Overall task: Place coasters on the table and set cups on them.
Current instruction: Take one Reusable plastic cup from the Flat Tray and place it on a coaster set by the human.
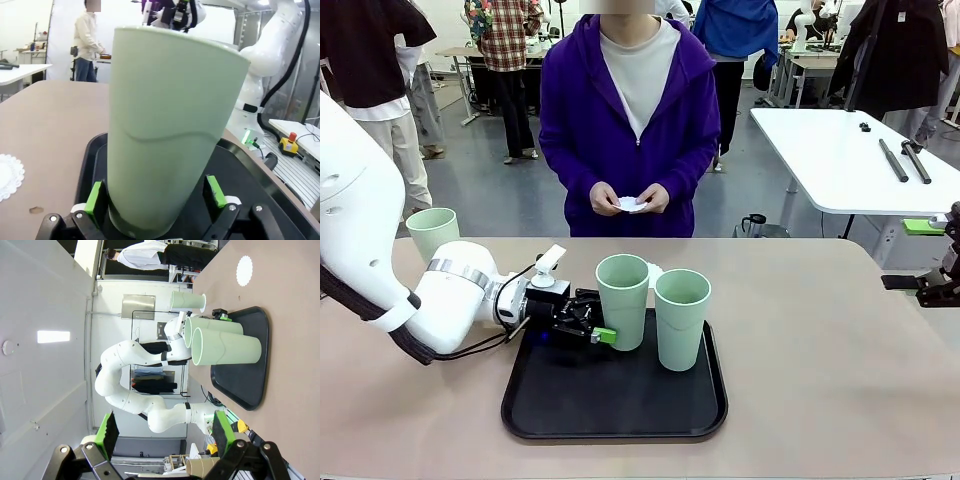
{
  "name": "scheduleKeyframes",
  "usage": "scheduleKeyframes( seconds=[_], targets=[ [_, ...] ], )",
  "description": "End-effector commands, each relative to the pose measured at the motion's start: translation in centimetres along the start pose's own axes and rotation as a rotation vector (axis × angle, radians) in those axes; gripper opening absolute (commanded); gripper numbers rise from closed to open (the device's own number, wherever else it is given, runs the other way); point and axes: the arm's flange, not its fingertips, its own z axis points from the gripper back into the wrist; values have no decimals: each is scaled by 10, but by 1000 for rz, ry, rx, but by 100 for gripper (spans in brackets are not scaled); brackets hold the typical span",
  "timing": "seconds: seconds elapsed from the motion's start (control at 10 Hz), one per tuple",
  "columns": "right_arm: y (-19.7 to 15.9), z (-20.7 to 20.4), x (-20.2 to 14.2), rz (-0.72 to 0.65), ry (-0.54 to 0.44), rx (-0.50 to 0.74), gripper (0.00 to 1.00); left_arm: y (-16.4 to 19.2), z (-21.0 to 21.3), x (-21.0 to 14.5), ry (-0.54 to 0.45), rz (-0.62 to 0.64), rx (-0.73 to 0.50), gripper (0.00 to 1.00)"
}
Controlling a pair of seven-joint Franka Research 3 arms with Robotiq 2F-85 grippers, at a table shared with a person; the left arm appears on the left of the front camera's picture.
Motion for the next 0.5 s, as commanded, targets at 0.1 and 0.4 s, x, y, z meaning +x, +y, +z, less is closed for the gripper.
scheduleKeyframes(
  seconds=[0.1, 0.4],
  targets=[
    [-1, 0, 1, 13, -2, 11, 100, 3, -8, 2, -21, -61, -44, 100],
    [-1, 0, 1, 13, -2, 11, 100, 9, -22, 2, -19, -73, -54, 100]
  ],
)
